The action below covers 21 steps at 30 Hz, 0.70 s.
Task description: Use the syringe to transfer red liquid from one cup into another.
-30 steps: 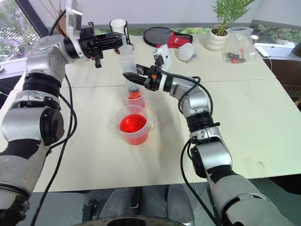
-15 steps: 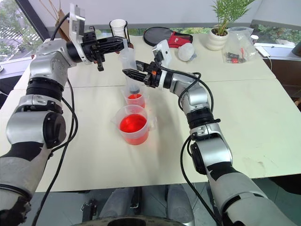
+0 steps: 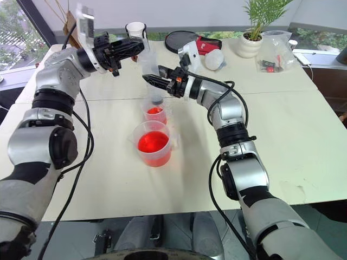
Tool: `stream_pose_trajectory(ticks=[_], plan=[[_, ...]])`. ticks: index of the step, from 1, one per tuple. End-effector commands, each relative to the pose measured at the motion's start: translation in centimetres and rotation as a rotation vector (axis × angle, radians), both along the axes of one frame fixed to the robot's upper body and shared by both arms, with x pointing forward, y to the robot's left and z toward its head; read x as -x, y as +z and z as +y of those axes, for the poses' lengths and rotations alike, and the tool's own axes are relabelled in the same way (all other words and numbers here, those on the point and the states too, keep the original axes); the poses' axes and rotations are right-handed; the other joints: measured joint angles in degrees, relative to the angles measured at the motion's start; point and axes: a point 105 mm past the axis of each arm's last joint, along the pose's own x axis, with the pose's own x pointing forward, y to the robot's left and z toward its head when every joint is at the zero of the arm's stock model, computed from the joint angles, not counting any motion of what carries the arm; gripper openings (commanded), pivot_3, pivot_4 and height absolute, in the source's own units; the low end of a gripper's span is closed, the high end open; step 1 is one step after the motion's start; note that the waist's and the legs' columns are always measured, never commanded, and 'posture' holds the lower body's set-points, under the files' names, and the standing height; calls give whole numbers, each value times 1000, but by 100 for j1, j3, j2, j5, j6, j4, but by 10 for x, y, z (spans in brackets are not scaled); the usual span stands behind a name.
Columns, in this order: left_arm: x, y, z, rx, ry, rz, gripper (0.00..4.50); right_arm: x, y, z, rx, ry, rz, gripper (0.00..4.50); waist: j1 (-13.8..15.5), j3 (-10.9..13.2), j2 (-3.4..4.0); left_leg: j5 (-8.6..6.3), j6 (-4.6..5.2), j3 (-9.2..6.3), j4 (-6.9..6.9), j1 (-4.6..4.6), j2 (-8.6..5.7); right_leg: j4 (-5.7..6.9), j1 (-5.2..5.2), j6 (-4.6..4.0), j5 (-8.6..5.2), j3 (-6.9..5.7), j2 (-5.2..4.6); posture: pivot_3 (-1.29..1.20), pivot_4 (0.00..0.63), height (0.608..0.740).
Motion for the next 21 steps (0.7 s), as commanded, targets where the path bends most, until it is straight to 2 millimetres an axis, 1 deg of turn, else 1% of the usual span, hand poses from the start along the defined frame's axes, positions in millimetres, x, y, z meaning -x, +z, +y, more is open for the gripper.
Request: stream_pose_trajectory(ticks=[1, 4, 6, 8, 9, 12, 14, 15, 17, 18, 19, 21], plan=[[6, 1, 19, -28, 20, 5, 2310, 22, 50, 7, -84, 58, -155, 1400, -2, 0, 0, 0, 0, 0, -1, 0, 0, 0, -1, 0, 0, 0, 0, 0, 150, 740], [10, -1, 49, 1, 86, 41, 2310, 21, 49, 3, -93, 40, -150, 1400, -6, -1, 2, 1, -1, 0, -2, 2, 1, 3, -1, 0, 0, 0, 0, 0, 150, 740], [14, -2, 65, 32, 124, 67, 2310, 20, 51, -2, -100, 22, -150, 1400, 7, -1, 1, 1, -2, -2, -1, 2, 1, 3, -1, 0, 0, 1, 0, 0, 150, 740], [23, -16, 81, 13, 166, 101, 2310, 17, 55, -11, -105, -6, -155, 1400, 18, -1, 1, 1, -2, -3, 1, 1, 0, 3, 0, 0, 0, 1, -1, 0, 150, 740], [27, -24, 85, -7, 181, 115, 2310, 15, 58, -17, -108, -21, -155, 1400, 17, -1, 2, 1, -2, -4, 0, 1, -1, 2, 0, 0, 0, 2, -3, 0, 150, 740], [48, -49, 89, -99, 192, 160, 2310, 13, 70, -40, -104, -79, -109, 1400, 52, -1, 2, 1, -3, -12, 1, 0, -6, 2, 4, 0, 0, 4, -12, 0, 150, 740], [64, -70, 89, -198, 203, 182, 2310, 8, 72, -61, -57, -146, 21, 1400, 69, 0, 3, 0, -4, -16, 1, -2, -9, 0, 6, -1, 0, 10, -32, 0, 150, 740], [68, -78, 90, -233, 232, 184, 2310, 4, 64, -74, 0, -185, 149, 1400, 79, 0, 3, 0, -4, -15, 0, -7, -11, -3, 2, -1, 1, 10, -40, 0, 150, 740], [76, -90, 90, -280, 270, 180, 2310, 4, 45, -103, 93, -256, 374, 1400, 145, 0, 3, -1, -4, -16, -1, -8, -12, -14, 0, -2, 0, 8, -48, 0, 150, 740], [80, -93, 88, -283, 276, 181, 2310, 5, 38, -119, 111, -296, 458, 1400, 174, 0, 3, -7, 5, -16, -3, -7, -11, -23, 0, -4, -1, 8, -49, 0, 150, 740], [86, -95, 85, -278, 274, 186, 2310, 6, 27, -136, 125, -349, 568, 1400, 193, 0, 3, -17, 20, -17, -11, -6, -11, -31, 2, -6, -2, 8, -51, 0, 150, 740], [97, -101, 79, -282, 264, 204, 2310, 12, 4, -162, 166, -440, 768, 1400, 203, 0, 3, -19, 22, -20, -20, -4, -11, -53, 11, -8, -2, 9, -52, 0, 150, 740]])
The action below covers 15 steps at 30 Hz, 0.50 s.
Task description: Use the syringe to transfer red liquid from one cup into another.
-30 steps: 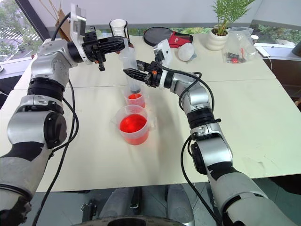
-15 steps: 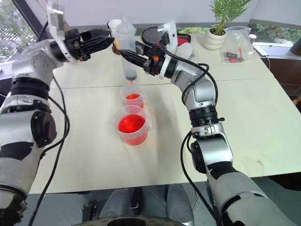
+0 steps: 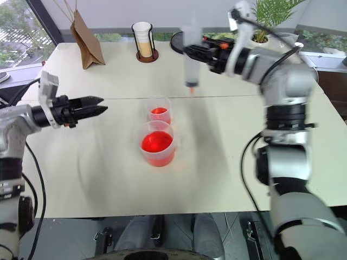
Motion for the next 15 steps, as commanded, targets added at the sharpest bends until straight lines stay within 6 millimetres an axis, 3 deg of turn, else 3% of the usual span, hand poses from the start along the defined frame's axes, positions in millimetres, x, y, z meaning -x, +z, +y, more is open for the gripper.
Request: stream_pose_trajectory(ticks=[1, 5, 7, 15], plan=[[16, 10, -12, -15, -17, -49, 2310, 15, -30, -31, 0, -106, 315, 1400, -9, 0, 0, 0, 0, 0, -2, -1, 1, -15, 4, -3, -1, 1, -1, 0, 150, 740], [20, -5, -23, -65, -12, -42, 2310, 24, -63, -51, -15, -191, 517, 1400, -41, -1, 7, 1, -2, 8, -8, 0, 3, -28, 4, -7, 0, 1, -1, 0, 150, 740], [18, -9, -31, -20, -18, -33, 2310, 21, -92, -66, -7, -303, 625, 1400, -39, -4, 12, 2, -2, 12, -10, 0, 4, -28, 1, -7, 0, 1, 1, 0, 150, 740], [16, -13, -51, 27, -48, -20, 2310, 23, -144, -71, 3, -443, 747, 1400, -15, -4, 14, 14, -20, 22, -6, -2, 3, -26, 4, -5, 1, -1, 3, 0, 150, 740]])
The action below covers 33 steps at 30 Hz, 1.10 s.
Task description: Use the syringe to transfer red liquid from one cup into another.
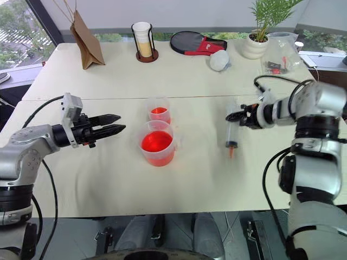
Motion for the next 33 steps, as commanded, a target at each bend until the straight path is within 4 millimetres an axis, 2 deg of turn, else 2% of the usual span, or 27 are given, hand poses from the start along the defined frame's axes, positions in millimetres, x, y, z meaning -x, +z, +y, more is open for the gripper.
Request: stream_pose_trajectory(ticks=[1, 5, 7, 11, 13, 16, 19, 21, 24, 26, 27, 30, 33], plan=[[-1, 7, -9, -11, -20, -44, 2310, -2, 1, -9, 45, -73, -17, 1400, 2, -1, -1, -1, 2, 0, 2, 1, 0, 0, 2, 0, 0, 0, 1, 0, 150, 740], [-4, 9, -9, -6, -22, -44, 2353, -4, 0, -12, 65, -117, -33, 3218, 10, -1, -2, -7, 15, 1, 11, 2, -1, -1, 11, 1, 0, -1, 3, 0, 150, 740], [-6, 10, -9, -5, -22, -44, 2353, -4, 1, -12, 69, -125, -39, 4334, 18, -2, -3, -10, 21, 0, 12, 6, -1, -1, 18, 1, 0, -2, 4, 0, 150, 740], [-13, 12, -4, 21, 8, -51, 2353, -4, 19, -16, 64, -103, -125, 4424, 24, -2, -3, -12, 25, -1, 14, 9, -2, -3, 24, 1, 0, -4, 5, 0, 150, 740], [-15, 10, 2, 16, 36, -56, 2353, -2, 40, -20, 59, -67, -227, 4424, 18, 0, 0, -13, 28, 0, 13, 8, -2, -3, 24, 1, 0, -4, 6, 0, 150, 740], [-16, 3, 14, -4, 76, -43, 2353, 1, 67, -38, 134, -23, -425, 4424, 14, 1, 1, -19, 37, 1, 13, 7, -2, -6, 21, 1, 0, -5, 12, 0, 150, 740], [-9, -12, 28, -14, 106, 16, 2353, 31, 85, -41, 93, 93, -565, 4424, 8, 0, 0, -22, 43, 3, 13, 7, 1, -10, 22, 2, 0, -5, 27, 0, 150, 740], [-4, -21, 33, -13, 123, 49, 2353, 59, 71, -37, 108, 224, -596, 4424, 17, -1, -2, -26, 49, 1, 11, 13, 15, -15, 32, 2, 0, -4, 33, 0, 150, 740], [1, -32, 35, -18, 134, 80, 2353, 82, 45, -48, 188, 265, -687, 4424, 35, -2, -5, -30, 55, -18, 13, 23, 21, -30, 58, 3, -1, -5, 35, 0, 150, 740], [3, -38, 35, -24, 143, 104, 2353, 80, 37, -68, 308, 132, -853, 4424, 31, -1, -6, -30, 56, -12, 20, 34, 16, -33, 71, 3, -1, 0, 27, 0, 150, 740], [3, -39, 33, -19, 141, 115, 2353, 83, 28, -74, 342, 107, -868, 4424, 30, -1, -6, -30, 55, -13, 23, 49, 15, -37, 89, 3, -1, 1, 26, 0, 150, 740], [5, -44, 32, -21, 136, 139, 2353, 88, 13, -76, 360, 103, -888, 4424, 22, 1, -1, -32, 52, -9, 24, 106, 12, -38, 139, 2, -2, 5, 17, 0, 150, 740], [2, -43, 35, -16, 141, 152, 2353, 83, 16, -78, 362, 68, -934, 4424, 6, 0, -1, -33, 51, -10, 20, 116, 15, -38, 144, 0, -4, 6, 14, 0, 150, 740]])
